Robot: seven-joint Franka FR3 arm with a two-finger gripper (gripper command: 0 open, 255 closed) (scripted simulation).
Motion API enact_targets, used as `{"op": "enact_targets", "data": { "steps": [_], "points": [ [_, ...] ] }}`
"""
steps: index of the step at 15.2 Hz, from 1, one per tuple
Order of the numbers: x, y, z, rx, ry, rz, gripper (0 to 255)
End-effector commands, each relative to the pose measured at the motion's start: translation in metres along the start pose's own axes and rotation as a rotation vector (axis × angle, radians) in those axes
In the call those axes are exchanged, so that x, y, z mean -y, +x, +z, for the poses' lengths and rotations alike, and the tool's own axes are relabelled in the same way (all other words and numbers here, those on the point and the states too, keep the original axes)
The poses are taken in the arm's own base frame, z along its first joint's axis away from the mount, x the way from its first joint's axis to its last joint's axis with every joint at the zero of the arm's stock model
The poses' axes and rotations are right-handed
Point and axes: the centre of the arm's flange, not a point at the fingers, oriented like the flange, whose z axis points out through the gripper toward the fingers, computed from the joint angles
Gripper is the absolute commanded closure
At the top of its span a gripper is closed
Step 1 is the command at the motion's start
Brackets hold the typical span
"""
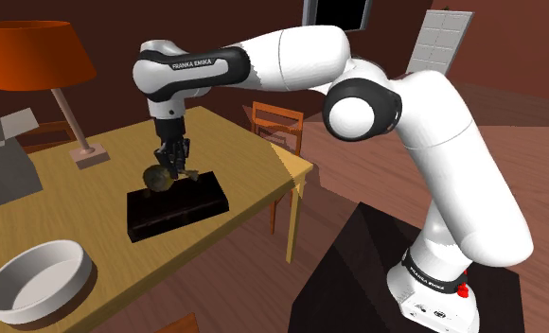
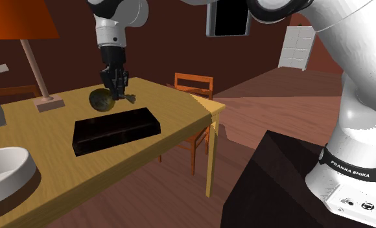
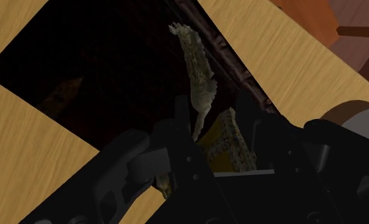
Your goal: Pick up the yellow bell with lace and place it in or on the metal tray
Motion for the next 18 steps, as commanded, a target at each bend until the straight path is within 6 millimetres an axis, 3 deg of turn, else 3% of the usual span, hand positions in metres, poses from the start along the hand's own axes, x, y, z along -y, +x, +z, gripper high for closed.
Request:
{"op": "enact_targets", "data": {
  "steps": [1,12,18],
  "points": [
    [-0.002,0.001,0.01,-0.001,0.0,0.0,255],
    [-0.016,0.005,0.066,-0.001,0.0,0.0,255],
    [-0.016,0.005,0.068,-0.001,0.0,0.0,255]
  ]
}}
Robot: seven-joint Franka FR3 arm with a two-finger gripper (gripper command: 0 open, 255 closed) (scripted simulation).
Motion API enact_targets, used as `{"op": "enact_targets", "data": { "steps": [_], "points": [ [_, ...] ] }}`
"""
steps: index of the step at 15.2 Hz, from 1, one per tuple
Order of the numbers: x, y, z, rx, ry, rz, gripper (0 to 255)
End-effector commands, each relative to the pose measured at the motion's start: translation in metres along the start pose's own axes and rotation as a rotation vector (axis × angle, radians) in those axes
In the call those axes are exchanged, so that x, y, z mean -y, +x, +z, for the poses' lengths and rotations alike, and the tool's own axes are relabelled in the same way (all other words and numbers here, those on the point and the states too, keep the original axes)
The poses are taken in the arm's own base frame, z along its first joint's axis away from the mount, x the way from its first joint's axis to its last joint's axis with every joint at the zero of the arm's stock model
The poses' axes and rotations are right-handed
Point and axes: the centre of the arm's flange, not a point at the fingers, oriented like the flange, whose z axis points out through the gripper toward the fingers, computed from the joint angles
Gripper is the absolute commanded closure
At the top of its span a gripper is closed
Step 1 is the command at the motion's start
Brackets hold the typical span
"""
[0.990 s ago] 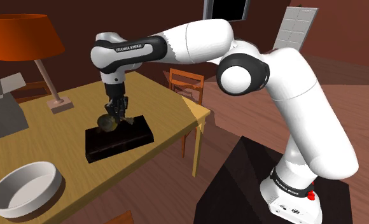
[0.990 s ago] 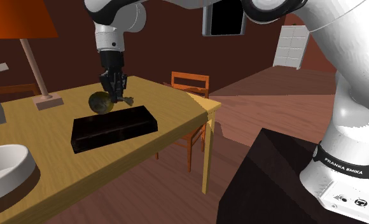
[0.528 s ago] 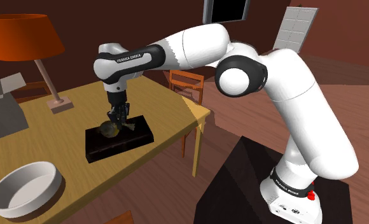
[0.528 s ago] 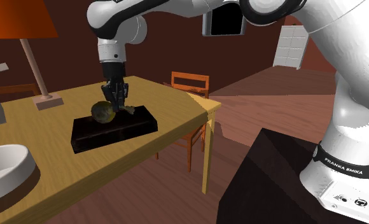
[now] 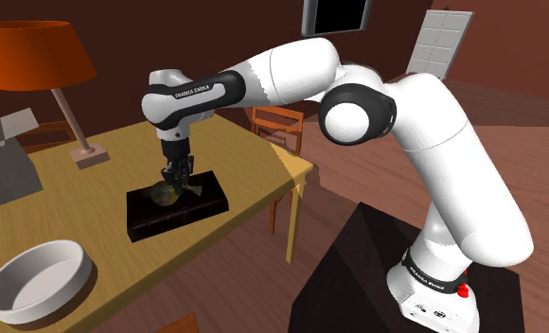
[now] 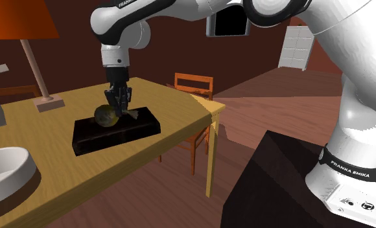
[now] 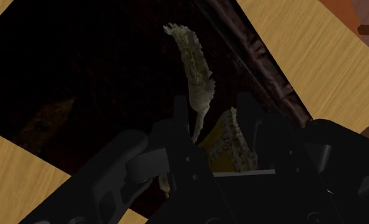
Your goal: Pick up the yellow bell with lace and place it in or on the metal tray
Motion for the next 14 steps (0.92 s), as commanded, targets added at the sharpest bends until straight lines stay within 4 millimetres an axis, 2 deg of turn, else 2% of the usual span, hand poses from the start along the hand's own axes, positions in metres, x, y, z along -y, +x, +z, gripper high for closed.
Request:
{"op": "enact_targets", "data": {
  "steps": [1,2,3,8,12,14],
  "points": [
    [0.002,0.0,0.005,0.006,0.003,-0.002,255],
    [0.002,0.0,0.005,0.006,0.003,-0.002,255],
    [0.002,0.001,0.005,0.006,0.003,-0.002,0],
    [0.002,0.0,0.005,0.006,0.003,-0.002,0],
    [0.002,0.001,-0.045,0.006,0.003,-0.002,0],
    [0.002,0.001,-0.045,0.006,0.003,-0.002,0]
  ]
}}
